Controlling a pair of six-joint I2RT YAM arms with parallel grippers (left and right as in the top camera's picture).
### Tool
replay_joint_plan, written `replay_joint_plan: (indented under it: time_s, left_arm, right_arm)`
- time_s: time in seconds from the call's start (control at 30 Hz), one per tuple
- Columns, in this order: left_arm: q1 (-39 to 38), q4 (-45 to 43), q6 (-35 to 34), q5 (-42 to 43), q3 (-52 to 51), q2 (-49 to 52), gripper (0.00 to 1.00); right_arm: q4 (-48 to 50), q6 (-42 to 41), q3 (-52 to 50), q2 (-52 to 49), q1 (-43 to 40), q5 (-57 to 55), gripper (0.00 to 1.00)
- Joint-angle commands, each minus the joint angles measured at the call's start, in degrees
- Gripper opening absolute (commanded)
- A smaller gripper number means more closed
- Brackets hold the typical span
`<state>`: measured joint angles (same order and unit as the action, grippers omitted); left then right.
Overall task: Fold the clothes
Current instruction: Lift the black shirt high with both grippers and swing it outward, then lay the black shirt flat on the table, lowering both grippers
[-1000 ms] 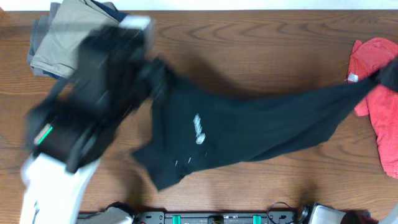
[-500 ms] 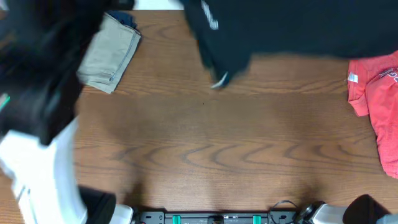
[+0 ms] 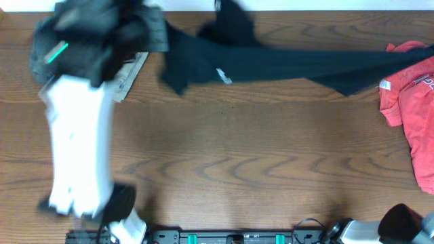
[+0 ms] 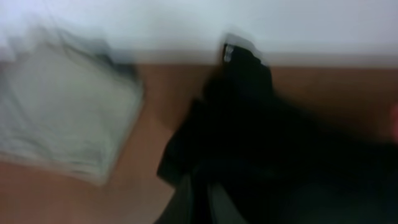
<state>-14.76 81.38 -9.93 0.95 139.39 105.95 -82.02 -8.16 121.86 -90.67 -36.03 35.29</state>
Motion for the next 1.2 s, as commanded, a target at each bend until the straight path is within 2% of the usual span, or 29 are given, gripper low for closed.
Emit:
replay_joint_plan:
  time_s: [0.0, 0.1, 0.27, 0.47, 0.63, 0.93, 1.17]
  left_arm:
    - [0.28, 4.07, -2.23, 3.72, -5.55, 4.5, 0.06]
    - [0.28, 7.41, -2.23, 5.75, -9.03, 5.92, 0.06]
    - [0.28, 13.73, -2.21, 5.75, -9.31, 3.76, 0.06]
    - [-0.31, 15.41, -2.23, 6.19, -10.69, -3.85, 0.06]
    - [-2.49, 15.41, -2.45, 6.19, -13.84, -11.78, 0.06]
    - [-8.48, 15.37, -3.54, 10.43, -30.4, -21.66, 0.06]
    - [-11.1, 11.15, -7.67, 10.43, -46.58, -25.46, 0.06]
  right_arm:
    - [-1.36, 6.86, -6.6, 0.74, 2.21, 0.11, 0.01]
    - [-3.48, 9.92, -12.35, 1.27, 4.37, 0.07, 0.01]
    - [-8.13, 13.05, -16.48, 2.82, 4.92, -2.38, 0.01]
    - [-9.77, 12.72, -17.11, 5.07, 4.81, -9.29, 0.01]
    - [-9.81, 8.94, -17.11, 7.74, 3.89, -15.32, 0.01]
    - [-13.05, 8.83, -18.4, 8.02, 3.32, -17.09, 0.01]
    - [-12.87, 8.94, -25.62, 10.49, 3.3, -17.14, 0.01]
